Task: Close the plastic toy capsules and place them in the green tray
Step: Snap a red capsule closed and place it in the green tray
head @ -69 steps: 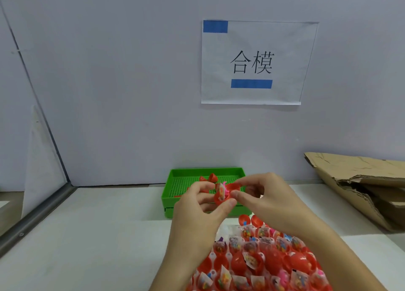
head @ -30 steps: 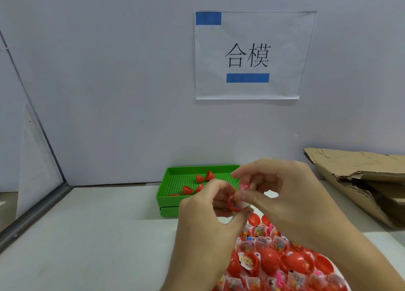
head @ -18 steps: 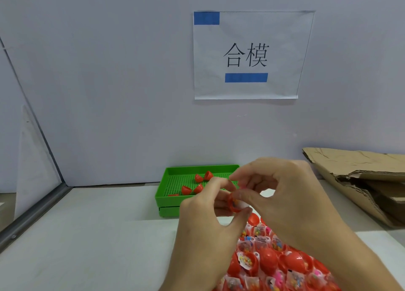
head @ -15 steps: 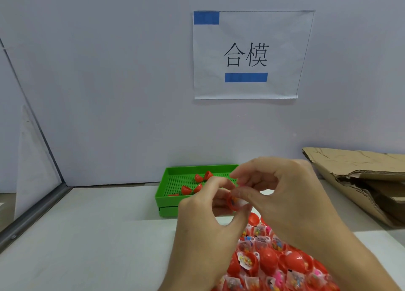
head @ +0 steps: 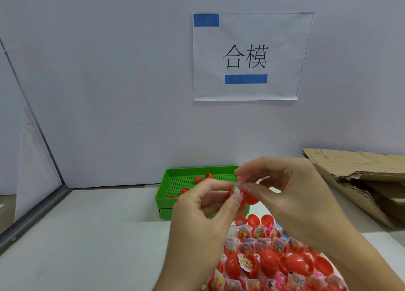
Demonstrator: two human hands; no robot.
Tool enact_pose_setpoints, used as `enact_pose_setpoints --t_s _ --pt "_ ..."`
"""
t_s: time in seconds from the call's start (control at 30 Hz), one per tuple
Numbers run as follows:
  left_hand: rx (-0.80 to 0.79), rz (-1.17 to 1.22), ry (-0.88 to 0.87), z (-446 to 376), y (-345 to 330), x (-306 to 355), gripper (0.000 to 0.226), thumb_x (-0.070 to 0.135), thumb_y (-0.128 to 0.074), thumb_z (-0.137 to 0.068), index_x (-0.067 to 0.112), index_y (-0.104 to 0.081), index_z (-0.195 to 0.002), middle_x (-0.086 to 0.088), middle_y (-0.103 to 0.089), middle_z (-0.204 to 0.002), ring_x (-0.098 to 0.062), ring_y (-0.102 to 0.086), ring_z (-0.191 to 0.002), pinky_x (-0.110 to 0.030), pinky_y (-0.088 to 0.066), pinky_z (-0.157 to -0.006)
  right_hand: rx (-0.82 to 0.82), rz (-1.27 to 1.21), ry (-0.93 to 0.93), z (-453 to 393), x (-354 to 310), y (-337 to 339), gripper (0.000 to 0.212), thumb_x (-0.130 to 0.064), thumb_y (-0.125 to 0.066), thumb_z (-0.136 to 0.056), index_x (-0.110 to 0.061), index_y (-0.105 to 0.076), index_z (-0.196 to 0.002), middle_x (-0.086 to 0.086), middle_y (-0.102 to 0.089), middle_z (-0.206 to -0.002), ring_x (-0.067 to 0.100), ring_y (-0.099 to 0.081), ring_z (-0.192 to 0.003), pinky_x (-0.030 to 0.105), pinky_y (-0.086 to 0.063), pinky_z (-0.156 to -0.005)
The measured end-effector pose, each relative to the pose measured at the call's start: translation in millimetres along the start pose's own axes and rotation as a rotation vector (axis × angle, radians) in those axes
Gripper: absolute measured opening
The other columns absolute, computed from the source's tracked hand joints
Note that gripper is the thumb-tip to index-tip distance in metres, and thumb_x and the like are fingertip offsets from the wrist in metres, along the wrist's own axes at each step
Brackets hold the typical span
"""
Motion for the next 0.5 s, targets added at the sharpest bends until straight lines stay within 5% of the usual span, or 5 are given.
enact_pose_setpoints --t_s 0.5 --pt "-0.043 0.141 0.082 -2.4 0.6 -4.9 0.013 0.023 -0.074 -0.070 0.019 -0.076 -0.083 -0.003 -0.078 -0.083 -0.020 -0.076 -0.080 -0.022 -0.060 -0.069 -0.026 -0.072 -0.004 -0.4 -1.0 3.8 0.028 -0.001 -0.079 -0.077 -0.028 -0.077 -0.074 -0.006 -0.074 -0.071 0.014 -0.072 -0.067 0.033 -0.061 -0.068"
Point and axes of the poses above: each hand's wrist, its own z-axis away from the middle knuckle, its own y-axis out of the back of the hand, x = y × z, the point moved 7 cm from there along -z, towards the middle knuckle
